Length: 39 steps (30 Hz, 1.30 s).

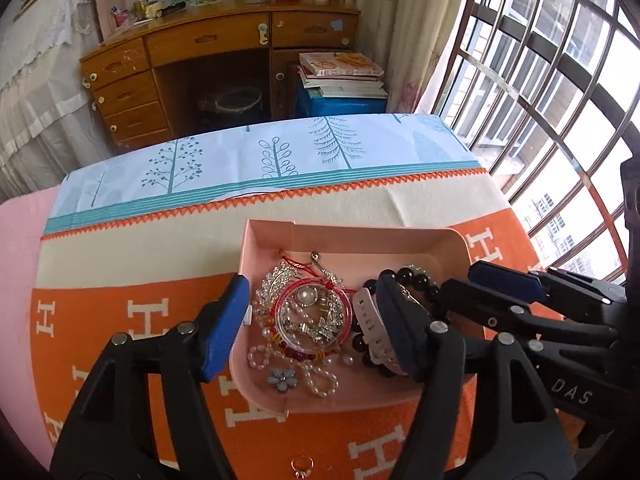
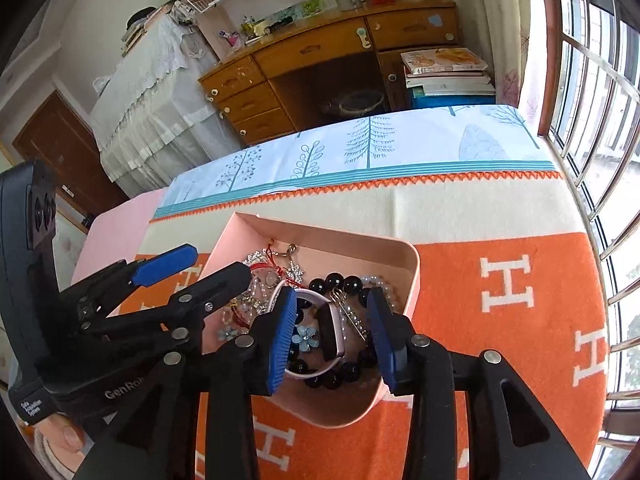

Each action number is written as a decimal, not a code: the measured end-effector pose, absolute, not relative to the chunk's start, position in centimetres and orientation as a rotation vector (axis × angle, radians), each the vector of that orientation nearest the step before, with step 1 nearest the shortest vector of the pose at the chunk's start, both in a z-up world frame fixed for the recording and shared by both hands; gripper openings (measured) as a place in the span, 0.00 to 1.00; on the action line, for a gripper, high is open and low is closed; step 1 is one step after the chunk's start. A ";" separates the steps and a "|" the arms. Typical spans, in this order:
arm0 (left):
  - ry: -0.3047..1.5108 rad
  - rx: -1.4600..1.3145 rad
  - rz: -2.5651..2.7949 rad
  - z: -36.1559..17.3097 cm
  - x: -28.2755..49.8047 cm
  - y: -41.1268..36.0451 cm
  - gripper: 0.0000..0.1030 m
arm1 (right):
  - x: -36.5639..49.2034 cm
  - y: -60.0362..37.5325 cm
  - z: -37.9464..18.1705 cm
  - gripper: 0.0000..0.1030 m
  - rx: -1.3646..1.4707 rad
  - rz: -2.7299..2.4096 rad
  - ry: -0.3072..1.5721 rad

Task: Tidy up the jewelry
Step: 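Carry the gold coin and safety pin into the pink tray and release both, then move the right gripper to the pink stone ring and close on it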

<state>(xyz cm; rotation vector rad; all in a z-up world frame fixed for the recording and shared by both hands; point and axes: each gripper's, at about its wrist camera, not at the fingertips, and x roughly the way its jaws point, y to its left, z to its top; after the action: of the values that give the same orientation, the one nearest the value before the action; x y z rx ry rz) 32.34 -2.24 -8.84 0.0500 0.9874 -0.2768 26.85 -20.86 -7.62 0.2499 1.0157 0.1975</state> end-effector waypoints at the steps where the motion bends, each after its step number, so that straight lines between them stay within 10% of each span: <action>1: 0.986 0.046 -0.272 -8.6 32.1 -2.1 0.61 | 26.6 -21.0 -7.3 0.36 0.251 0.196 1.012; 39: 0.877 0.049 -0.109 -6.0 5.6 13.1 0.61 | 2.6 -12.6 -6.3 0.36 0.121 0.320 0.945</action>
<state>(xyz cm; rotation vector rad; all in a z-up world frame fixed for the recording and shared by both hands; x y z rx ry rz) 5.58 13.07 -6.02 0.0491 0.8774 -0.1088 2.60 -12.65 -6.28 0.1205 0.9446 0.3196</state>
